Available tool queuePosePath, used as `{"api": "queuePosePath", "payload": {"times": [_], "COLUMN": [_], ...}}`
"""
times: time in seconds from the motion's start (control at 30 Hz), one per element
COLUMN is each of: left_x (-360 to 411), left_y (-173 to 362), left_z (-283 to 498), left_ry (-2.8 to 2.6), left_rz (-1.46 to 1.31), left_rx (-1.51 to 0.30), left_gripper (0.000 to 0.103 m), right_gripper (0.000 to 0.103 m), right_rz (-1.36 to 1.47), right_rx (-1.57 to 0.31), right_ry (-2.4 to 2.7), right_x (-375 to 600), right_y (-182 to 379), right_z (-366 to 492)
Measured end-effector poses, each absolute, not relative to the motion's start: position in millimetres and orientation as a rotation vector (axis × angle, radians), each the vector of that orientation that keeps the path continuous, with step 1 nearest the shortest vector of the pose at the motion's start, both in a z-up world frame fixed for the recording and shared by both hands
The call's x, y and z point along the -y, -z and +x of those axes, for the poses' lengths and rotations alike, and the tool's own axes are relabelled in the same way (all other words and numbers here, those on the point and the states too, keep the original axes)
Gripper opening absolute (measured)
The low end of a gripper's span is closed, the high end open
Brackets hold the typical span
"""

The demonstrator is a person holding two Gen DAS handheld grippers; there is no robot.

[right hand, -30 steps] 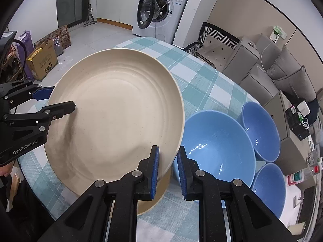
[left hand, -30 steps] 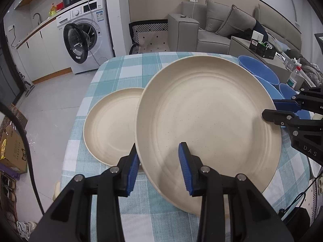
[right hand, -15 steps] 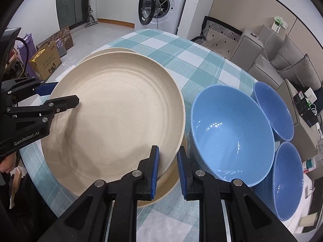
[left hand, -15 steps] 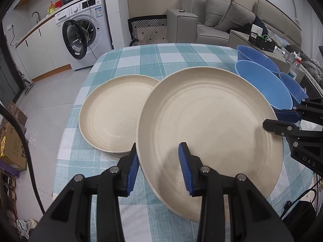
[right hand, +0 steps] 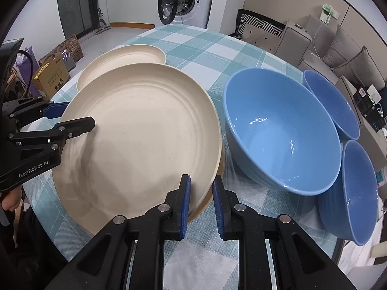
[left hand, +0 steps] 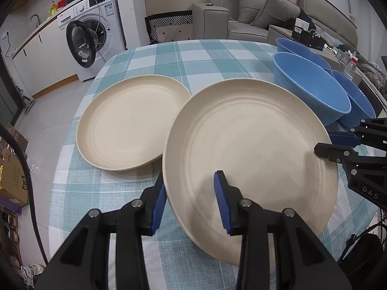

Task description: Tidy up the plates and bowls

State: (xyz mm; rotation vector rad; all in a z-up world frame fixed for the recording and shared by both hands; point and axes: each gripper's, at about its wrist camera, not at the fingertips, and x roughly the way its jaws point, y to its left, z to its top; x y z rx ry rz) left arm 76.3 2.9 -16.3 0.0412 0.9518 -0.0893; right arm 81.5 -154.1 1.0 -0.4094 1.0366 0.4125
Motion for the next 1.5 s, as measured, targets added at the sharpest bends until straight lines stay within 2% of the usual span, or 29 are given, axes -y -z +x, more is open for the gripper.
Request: {"api": "queuePosePath", "payload": {"times": [0.97, 1.3, 1.43, 1.5], "left_x": [3.3, 6.9, 4.5, 2.0], "left_y": [32.9, 35.8, 35.4, 35.9], "left_z": [83.2, 80.2, 81.3, 82.8], "left_ry": [0.095, 0.097, 0.119, 0.132], "left_rz": [0.088, 0.112, 0.101, 0.085], "left_rx": [-0.922, -0.895, -0.898, -0.904], "left_gripper": [0.038, 0.044, 0.049, 0.049], "right_gripper": [0.019, 0.020, 0.027, 0.027], "right_rz": [-0.462, -0.400, -0.376, -0.370], "right_rx": [-1.013, -1.028, -1.026, -1.025], "right_ry": [-0.309, -0.318, -0.356, -0.360], "right_x": [147.5, 155.4, 156.3, 156.0], "right_y": [18.9, 20.1, 19.6, 19.7], "right_z": [85.8, 87.9, 87.0, 87.9]}}
